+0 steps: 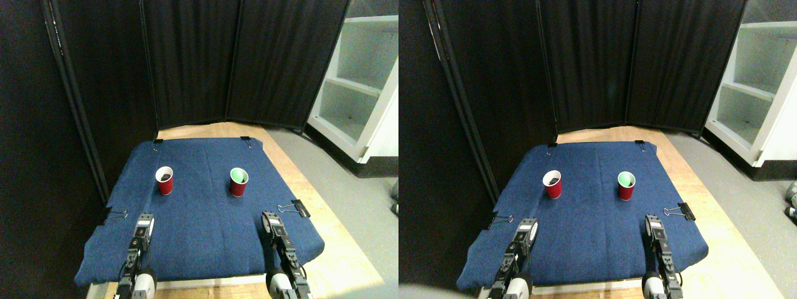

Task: Pour (bimanual)

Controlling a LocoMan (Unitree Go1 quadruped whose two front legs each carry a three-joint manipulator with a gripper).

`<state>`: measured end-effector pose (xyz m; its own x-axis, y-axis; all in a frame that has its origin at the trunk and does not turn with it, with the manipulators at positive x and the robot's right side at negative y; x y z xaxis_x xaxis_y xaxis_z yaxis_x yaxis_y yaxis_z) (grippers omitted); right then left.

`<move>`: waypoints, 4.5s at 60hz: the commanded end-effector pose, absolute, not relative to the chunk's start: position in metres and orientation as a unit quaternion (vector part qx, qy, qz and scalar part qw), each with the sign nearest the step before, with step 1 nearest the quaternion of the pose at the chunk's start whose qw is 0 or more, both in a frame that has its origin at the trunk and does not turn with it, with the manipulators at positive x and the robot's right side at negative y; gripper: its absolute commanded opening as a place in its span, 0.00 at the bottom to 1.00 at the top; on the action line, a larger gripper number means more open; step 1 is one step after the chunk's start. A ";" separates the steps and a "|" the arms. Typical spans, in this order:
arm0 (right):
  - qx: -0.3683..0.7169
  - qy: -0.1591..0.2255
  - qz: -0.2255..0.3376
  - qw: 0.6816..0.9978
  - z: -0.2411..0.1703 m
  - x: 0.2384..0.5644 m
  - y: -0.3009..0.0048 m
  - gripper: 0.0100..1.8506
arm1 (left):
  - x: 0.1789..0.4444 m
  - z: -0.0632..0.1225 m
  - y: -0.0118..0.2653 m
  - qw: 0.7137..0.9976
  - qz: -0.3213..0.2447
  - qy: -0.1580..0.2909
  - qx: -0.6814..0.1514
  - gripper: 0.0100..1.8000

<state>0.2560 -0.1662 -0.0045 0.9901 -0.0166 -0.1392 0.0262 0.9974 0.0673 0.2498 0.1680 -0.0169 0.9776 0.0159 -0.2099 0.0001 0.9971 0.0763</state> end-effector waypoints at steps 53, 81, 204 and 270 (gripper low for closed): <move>0.095 0.000 0.054 0.994 0.016 0.272 -0.153 0.10 | 0.256 0.009 0.156 0.994 -0.017 0.104 0.023 0.30; 0.256 0.008 0.035 0.966 0.021 0.299 -0.141 0.28 | 0.287 0.019 0.150 0.986 0.041 0.064 -0.148 0.39; 0.683 0.105 -0.074 0.719 -0.014 0.351 -0.122 0.48 | 0.331 -0.024 0.136 0.770 0.183 0.106 -0.602 0.64; 0.700 0.107 -0.061 0.704 -0.015 0.360 -0.118 0.62 | 0.354 -0.037 0.130 0.748 0.116 0.141 -0.638 0.63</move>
